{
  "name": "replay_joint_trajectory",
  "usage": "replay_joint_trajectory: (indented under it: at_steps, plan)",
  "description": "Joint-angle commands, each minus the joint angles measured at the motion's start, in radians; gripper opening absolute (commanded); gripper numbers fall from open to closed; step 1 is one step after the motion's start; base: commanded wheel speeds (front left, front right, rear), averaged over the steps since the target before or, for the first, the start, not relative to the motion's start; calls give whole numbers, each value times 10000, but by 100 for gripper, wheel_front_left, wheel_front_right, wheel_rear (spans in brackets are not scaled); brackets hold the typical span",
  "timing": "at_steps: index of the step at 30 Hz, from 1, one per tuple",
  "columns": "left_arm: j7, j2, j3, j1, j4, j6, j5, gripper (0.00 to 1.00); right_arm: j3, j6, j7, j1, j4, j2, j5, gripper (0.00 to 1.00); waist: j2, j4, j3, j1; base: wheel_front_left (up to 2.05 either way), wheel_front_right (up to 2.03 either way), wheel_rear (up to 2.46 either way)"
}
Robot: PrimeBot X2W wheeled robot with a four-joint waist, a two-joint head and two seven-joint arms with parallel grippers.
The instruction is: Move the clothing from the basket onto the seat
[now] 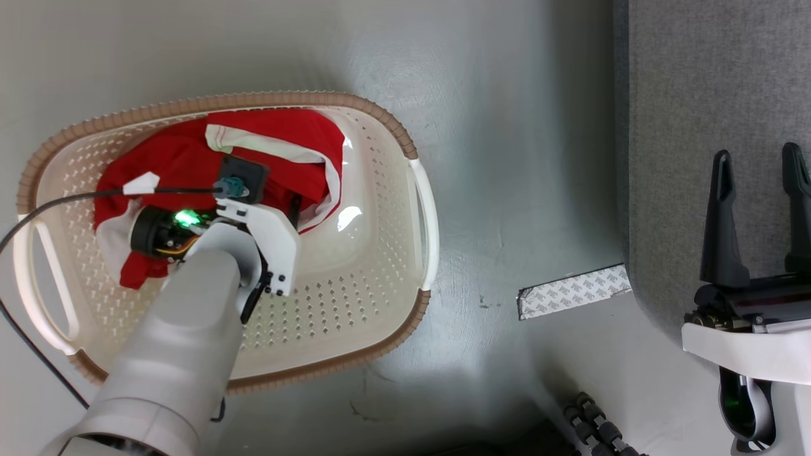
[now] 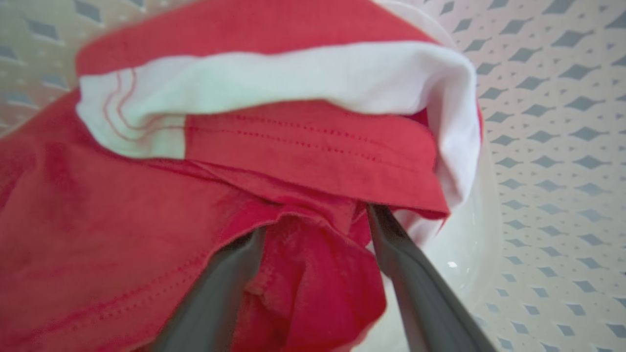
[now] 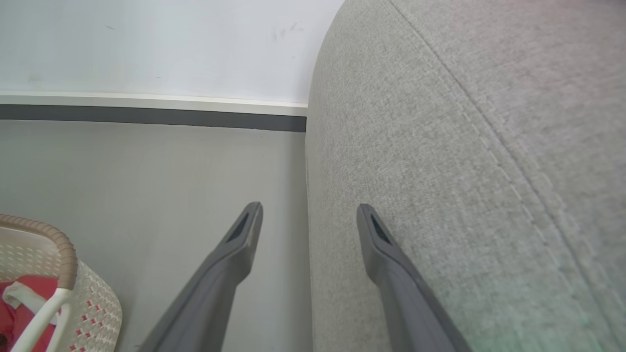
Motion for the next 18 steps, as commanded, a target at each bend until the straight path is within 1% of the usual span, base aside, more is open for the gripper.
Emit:
replay_joint_trajectory:
  at_steps: [1,6,7,8,9,10,13,18]
  plan:
    - [41,34,-26,-94,44,22,18,100,4,139,198,363,592,122,121,100,0,15,21,2,0,0,0]
    - [0,-85,-155,-152,140,28,6,100,-82,139,200,583,568,124,33,100,0,81,67,2,0,0,0]
    - [-27,-114,-183,-157,152,6,0,62,-93,139,200,620,551,125,23,100,0,88,67,2,0,0,0]
    - [-57,-142,-232,-162,165,-43,10,35,-106,139,200,650,541,125,27,100,0,91,64,2,0,0,0]
    - [-104,-181,-248,-178,168,-56,-16,2,-124,139,200,666,540,127,26,100,0,98,58,2,0,0,0]
    - [-133,-199,-270,-201,172,-85,-37,0,-143,139,200,659,550,127,17,100,0,103,51,2,0,0,0]
    - [-309,-259,-335,-205,189,-150,-80,0,-199,137,200,509,611,126,1,100,0,130,-31,2,0,0,0]
    - [-718,-365,-408,139,209,-250,-210,0,-250,118,188,378,704,116,-113,100,0,338,-642,2,0,0,0]
